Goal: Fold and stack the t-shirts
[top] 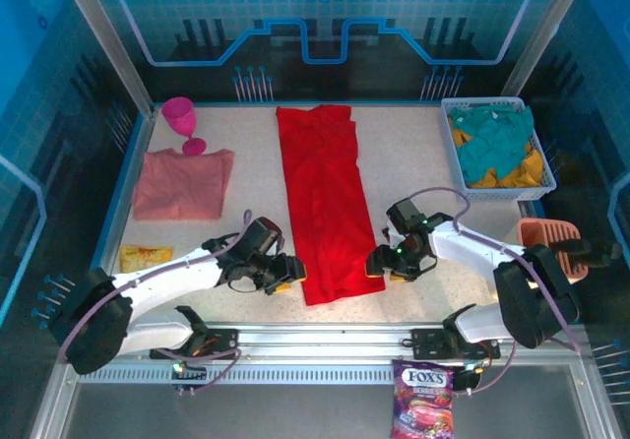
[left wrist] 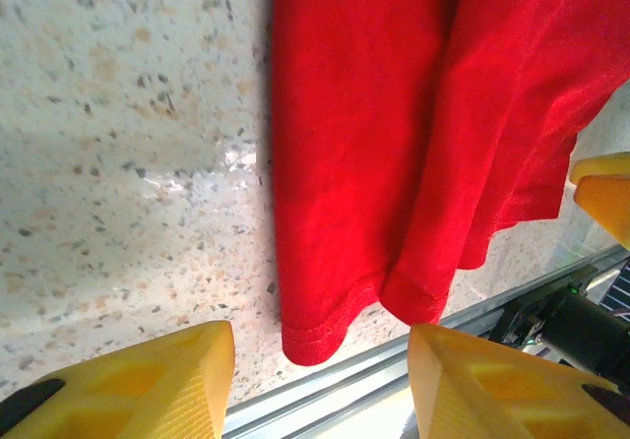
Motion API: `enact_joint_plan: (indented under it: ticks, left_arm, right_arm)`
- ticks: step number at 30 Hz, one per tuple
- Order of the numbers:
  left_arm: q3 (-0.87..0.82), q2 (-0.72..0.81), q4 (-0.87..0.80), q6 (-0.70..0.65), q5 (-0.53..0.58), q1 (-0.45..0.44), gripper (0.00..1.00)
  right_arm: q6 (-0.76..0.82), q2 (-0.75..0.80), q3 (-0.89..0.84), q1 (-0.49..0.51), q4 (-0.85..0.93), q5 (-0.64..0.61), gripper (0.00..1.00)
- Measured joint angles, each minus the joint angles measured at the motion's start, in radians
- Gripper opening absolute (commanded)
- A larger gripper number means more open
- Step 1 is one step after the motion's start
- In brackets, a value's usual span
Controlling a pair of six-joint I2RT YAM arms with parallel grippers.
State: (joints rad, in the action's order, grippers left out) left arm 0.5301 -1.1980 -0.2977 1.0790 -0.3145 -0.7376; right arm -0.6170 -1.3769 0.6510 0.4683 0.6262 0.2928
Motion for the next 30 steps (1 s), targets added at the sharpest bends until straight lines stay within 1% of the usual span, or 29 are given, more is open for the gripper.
enact_joint_plan:
  ticks: [1, 3, 7, 10, 14, 15, 16, 17, 18, 20, 22, 25, 27, 30]
  left_arm:
    - [-0.011, -0.001, 0.016, 0.024, 0.012, -0.022, 0.51]
    - [-0.032, -0.012, 0.047, 0.06, 0.027, -0.056, 0.5]
    - [-0.031, -0.105, 0.099, 0.101, 0.044, -0.097, 0.49]
    - [0.015, -0.167, 0.07, 0.106, 0.05, -0.105, 0.47]
    - [0.056, -0.232, 0.104, 0.117, 0.05, -0.119, 0.44]
    - [0.058, -0.238, 0.114, 0.122, 0.05, -0.12, 0.43]
    - [0.058, -0.241, 0.117, 0.127, 0.05, -0.121, 0.42]
    - [0.058, -0.242, 0.12, 0.129, 0.051, -0.121, 0.39]
    - [0.058, -0.245, 0.121, 0.133, 0.053, -0.121, 0.32]
    - [0.068, -0.261, 0.106, 0.132, 0.056, -0.122, 0.15]
    - [0.086, -0.282, 0.084, 0.126, 0.059, -0.122, 0.01]
    - [0.114, -0.295, 0.078, 0.113, 0.079, -0.124, 0.0]
    - [0.119, -0.287, 0.066, 0.103, 0.103, -0.124, 0.0]
    - [0.119, -0.231, 0.006, 0.089, 0.139, -0.122, 0.0]
  right_arm:
    - [-0.001, -0.003, -0.007, 0.0, -0.008, 0.005, 0.65]
    - [-0.006, -0.002, -0.012, 0.0, -0.015, 0.007, 0.6]
    - [-0.019, 0.014, -0.029, -0.004, -0.023, 0.003, 0.55]
    - [-0.031, 0.039, -0.055, 0.003, -0.034, 0.024, 0.54]
    - [-0.038, 0.05, -0.069, 0.005, -0.05, 0.031, 0.52]
    - [-0.042, 0.05, -0.072, 0.005, -0.052, 0.03, 0.51]
    - [-0.045, 0.05, -0.073, 0.01, -0.054, 0.028, 0.47]
    - [-0.049, 0.05, -0.074, 0.014, -0.054, 0.022, 0.43]
    - [-0.053, 0.05, -0.074, 0.016, -0.054, 0.014, 0.36]
    - [-0.061, 0.048, -0.076, 0.019, -0.054, 0.01, 0.26]
    - [-0.068, 0.037, -0.079, 0.04, -0.064, 0.032, 0.17]
    - [-0.081, 0.038, -0.081, 0.05, -0.063, 0.042, 0.06]
    - [-0.087, 0.05, -0.081, 0.05, -0.058, 0.041, 0.0]
    - [-0.103, 0.087, -0.081, 0.05, -0.046, 0.041, 0.0]
